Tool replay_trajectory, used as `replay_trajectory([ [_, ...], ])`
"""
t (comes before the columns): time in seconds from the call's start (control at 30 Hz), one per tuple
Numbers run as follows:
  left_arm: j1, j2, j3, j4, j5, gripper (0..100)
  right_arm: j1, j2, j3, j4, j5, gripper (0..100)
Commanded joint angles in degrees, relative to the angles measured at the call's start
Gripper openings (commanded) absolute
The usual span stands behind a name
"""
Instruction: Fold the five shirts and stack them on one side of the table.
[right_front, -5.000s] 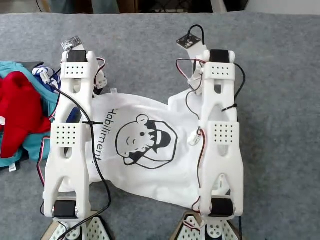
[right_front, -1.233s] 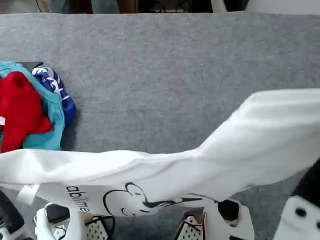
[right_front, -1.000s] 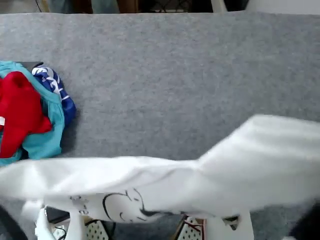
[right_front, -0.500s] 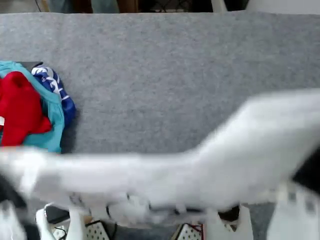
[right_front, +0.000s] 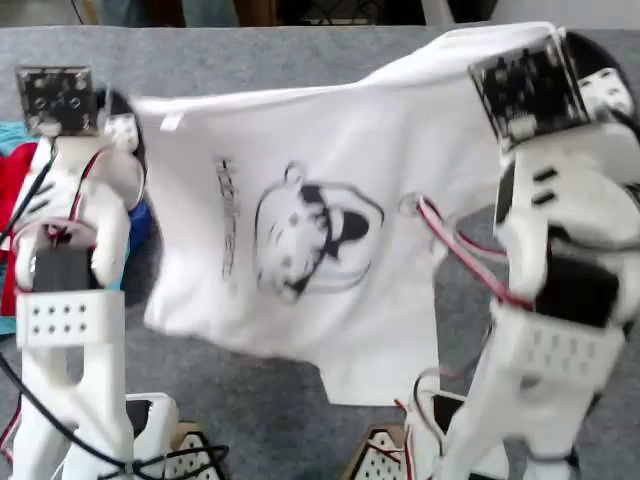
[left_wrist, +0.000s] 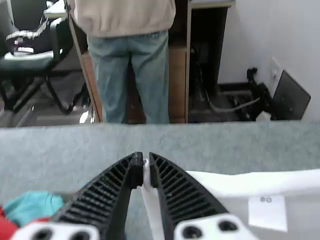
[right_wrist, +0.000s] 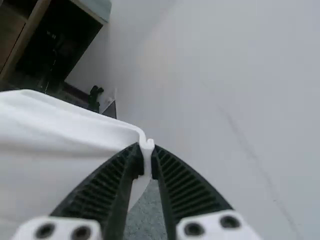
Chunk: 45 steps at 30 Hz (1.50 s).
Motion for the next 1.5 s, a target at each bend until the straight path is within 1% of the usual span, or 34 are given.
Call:
replay_trajectory([
  [0.0, 0.4, 6.3, -3.9, -5.8, 0.5, 3, 0.2, 4.4, -0.5, -6.7, -2.3, 1.4],
  [0.07, 0.2, 8.4, -8.0, -4.1, 0.5, 3, 0.3, 5.2, -5.6, -4.0, -4.8, 1.4],
  [0.1, -0.5, 8.4, -10.6, -2.0, 0.5, 3, 0.3, 5.2, -8.5, -2.1, -5.5, 1.4],
  [0.2, -1.6, 6.4, -19.0, 7.4, 0.5, 3, 0.2, 5.1, -18.5, 4.0, -6.0, 1.4],
  [0.4, -1.5, -3.6, -33.1, 28.1, 0.5, 3, 0.2, 5.1, -41.5, 19.3, -6.0, 1.4],
  [0.53, -1.3, -12.0, -36.5, 35.3, 0.5, 3, 0.2, 5.4, -53.9, 26.3, -5.8, 1.4],
  [0.73, -1.5, -22.5, -36.4, 40.0, 0.6, 3, 0.6, 5.1, -65.7, 30.7, -5.6, 1.4],
  [1.0, -1.9, -32.6, -36.9, 47.7, 0.6, 3, 10.7, 4.9, -81.1, 38.0, -5.5, 1.4],
  [1.1, -1.9, -35.4, -36.5, 48.9, 0.6, 3, 12.6, 4.2, -84.6, 39.2, -5.5, 1.4],
  [1.2, -1.7, -36.6, -35.3, 49.0, 0.6, 3, 12.7, 3.6, -83.7, 39.2, -5.9, 1.4],
  [1.33, -1.4, -36.6, -29.6, 48.5, 0.6, 3, 12.7, 3.3, -78.9, 39.2, -6.0, 1.4],
  [1.4, -1.4, -36.7, -25.8, 47.0, 0.6, 3, 12.6, 3.3, -75.3, 39.7, -6.2, 1.4],
  [1.47, -1.4, -36.9, -20.7, 43.6, 0.6, 3, 12.6, 3.3, -71.4, 40.4, -7.6, 1.4],
])
